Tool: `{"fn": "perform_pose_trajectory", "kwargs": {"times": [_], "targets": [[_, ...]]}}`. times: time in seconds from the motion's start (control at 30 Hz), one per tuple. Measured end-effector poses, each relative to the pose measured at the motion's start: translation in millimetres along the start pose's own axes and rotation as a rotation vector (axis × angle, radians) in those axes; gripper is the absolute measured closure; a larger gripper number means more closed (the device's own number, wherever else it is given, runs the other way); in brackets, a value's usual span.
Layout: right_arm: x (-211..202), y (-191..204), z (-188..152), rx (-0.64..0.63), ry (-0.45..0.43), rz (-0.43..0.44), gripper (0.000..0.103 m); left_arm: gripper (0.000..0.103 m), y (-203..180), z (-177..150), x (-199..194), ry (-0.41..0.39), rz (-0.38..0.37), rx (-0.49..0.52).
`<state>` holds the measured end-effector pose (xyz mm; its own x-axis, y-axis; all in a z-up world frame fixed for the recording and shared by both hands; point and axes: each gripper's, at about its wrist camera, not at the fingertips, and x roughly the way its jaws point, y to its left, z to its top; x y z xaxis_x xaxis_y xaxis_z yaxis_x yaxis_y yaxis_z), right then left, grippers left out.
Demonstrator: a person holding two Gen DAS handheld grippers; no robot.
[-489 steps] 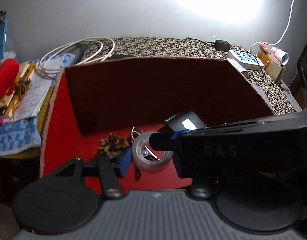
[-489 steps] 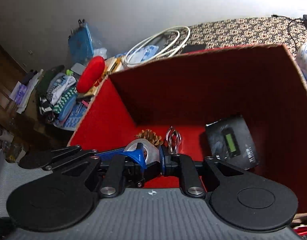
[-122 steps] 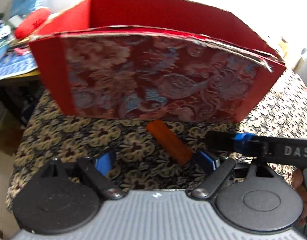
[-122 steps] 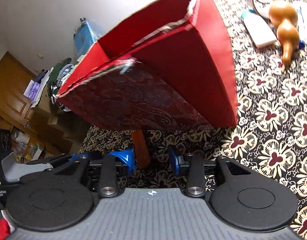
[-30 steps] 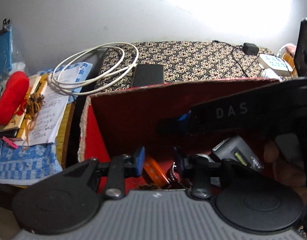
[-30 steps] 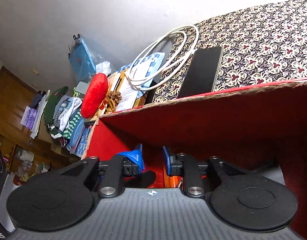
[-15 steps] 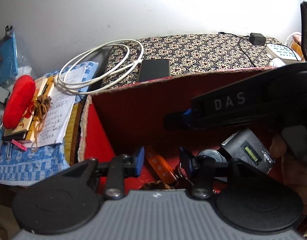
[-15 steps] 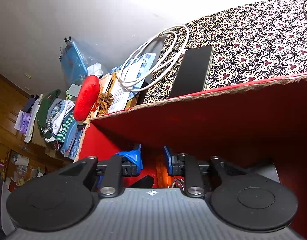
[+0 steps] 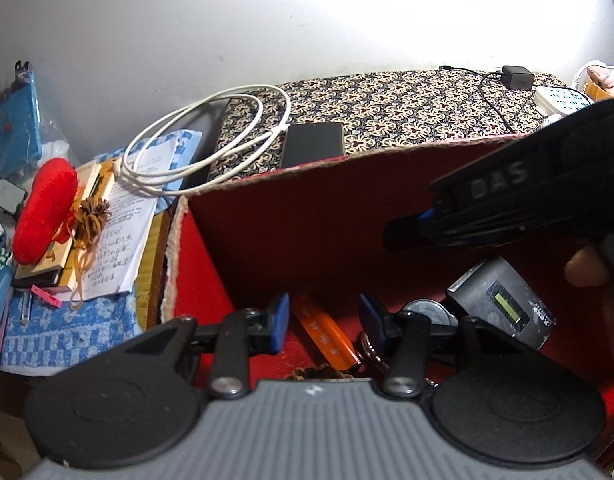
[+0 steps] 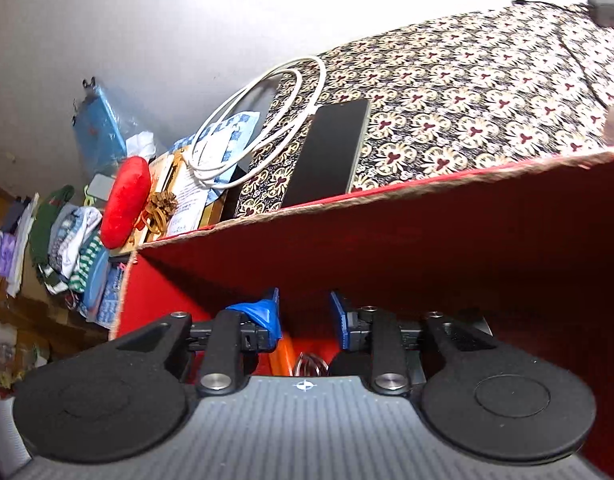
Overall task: Organize rigid objects
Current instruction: 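Open the left tool to release the orange stick in the box, then withdraw the left tool up and back from the red box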
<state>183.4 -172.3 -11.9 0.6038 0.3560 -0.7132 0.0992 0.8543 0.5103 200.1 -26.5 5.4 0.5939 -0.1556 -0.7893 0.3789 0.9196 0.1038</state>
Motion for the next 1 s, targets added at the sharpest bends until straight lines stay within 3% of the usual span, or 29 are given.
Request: {"fn": "perform_pose_trajectory", "kwargs": {"times": [0.17, 0.2, 0.23, 0.27, 0.3, 0.43, 0.77, 1.0], "targets": [[-23.9, 12.1, -17.5, -0.103, -0.069, -0.119, 0.091, 0.048, 0.3, -0.3, -5.6, -0.011, 0.007, -0.012], [-28.5, 13.9, -22.1, -0.123, -0.085, -0.136, 0.091, 0.044, -0.5, -0.5, -8.1, -0.013, 0.01, -0.019], [-32.8, 14.4, -25.3, -0.138, -0.099, -0.149, 0.091, 0.038, -2.4, -0.8, -12.1, -0.015, 0.01, -0.024], [-36.9, 14.4, -28.2, -0.148, -0.112, -0.16, 0.091, 0.016, -4.7, -0.8, -17.6, -0.022, 0.022, -0.032], [-41.9, 14.2, -31.4, -0.152, -0.129, -0.173, 0.091, 0.001, -7.3, -1.4, -25.5, -0.052, 0.038, -0.035], [-59.8, 8.5, -39.5, -0.145, -0.179, -0.212, 0.091, 0.001, -20.3, -1.8, -54.7, -0.139, 0.07, 0.004], [-101.4, 10.4, -63.9, -0.128, -0.254, -0.232, 0.089, 0.001, -36.2, -9.8, -92.4, -0.158, 0.043, -0.005], [-125.5, 21.6, -80.0, -0.169, -0.302, -0.224, 0.087, 0.0, -40.9, -20.8, -118.2, -0.181, 0.079, -0.024]]}}
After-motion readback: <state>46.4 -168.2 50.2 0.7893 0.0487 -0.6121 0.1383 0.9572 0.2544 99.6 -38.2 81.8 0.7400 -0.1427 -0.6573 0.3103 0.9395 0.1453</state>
